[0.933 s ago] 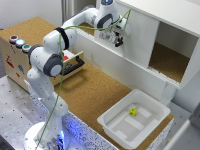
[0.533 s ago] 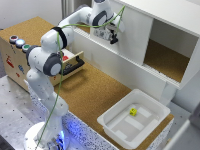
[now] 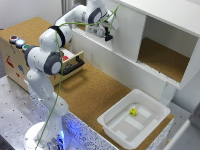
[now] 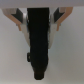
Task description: Move the door all the way to the left
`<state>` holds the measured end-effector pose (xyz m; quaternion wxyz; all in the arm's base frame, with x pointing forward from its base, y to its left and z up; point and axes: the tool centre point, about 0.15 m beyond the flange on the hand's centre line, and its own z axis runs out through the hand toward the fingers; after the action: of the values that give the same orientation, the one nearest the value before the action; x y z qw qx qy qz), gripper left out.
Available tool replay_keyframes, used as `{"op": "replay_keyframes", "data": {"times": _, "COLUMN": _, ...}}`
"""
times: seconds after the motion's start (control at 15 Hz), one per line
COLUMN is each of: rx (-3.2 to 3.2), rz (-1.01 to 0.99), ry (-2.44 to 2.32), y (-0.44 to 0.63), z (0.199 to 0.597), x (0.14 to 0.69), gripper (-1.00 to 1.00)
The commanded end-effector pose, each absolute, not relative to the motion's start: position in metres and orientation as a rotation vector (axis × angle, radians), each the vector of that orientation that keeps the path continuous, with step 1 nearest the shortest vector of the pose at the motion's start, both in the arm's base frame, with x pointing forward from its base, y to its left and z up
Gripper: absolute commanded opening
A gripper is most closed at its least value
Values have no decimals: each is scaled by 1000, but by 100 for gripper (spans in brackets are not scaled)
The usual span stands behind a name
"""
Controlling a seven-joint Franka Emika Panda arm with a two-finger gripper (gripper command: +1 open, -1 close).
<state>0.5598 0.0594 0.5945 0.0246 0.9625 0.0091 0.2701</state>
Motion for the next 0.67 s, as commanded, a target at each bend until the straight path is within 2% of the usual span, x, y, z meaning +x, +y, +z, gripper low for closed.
{"op": "replay_keyframes", "data": {"times": 0.0, "rx": 2902, "rz": 743, "ry": -19, "y": 128, "z": 590, "x": 634, "gripper": -100}}
{"op": "replay_keyframes", "data": {"times": 0.6, "rx": 2926, "rz": 714, "ry": 101, "y": 203, "z": 584, "x": 621, "gripper": -100}}
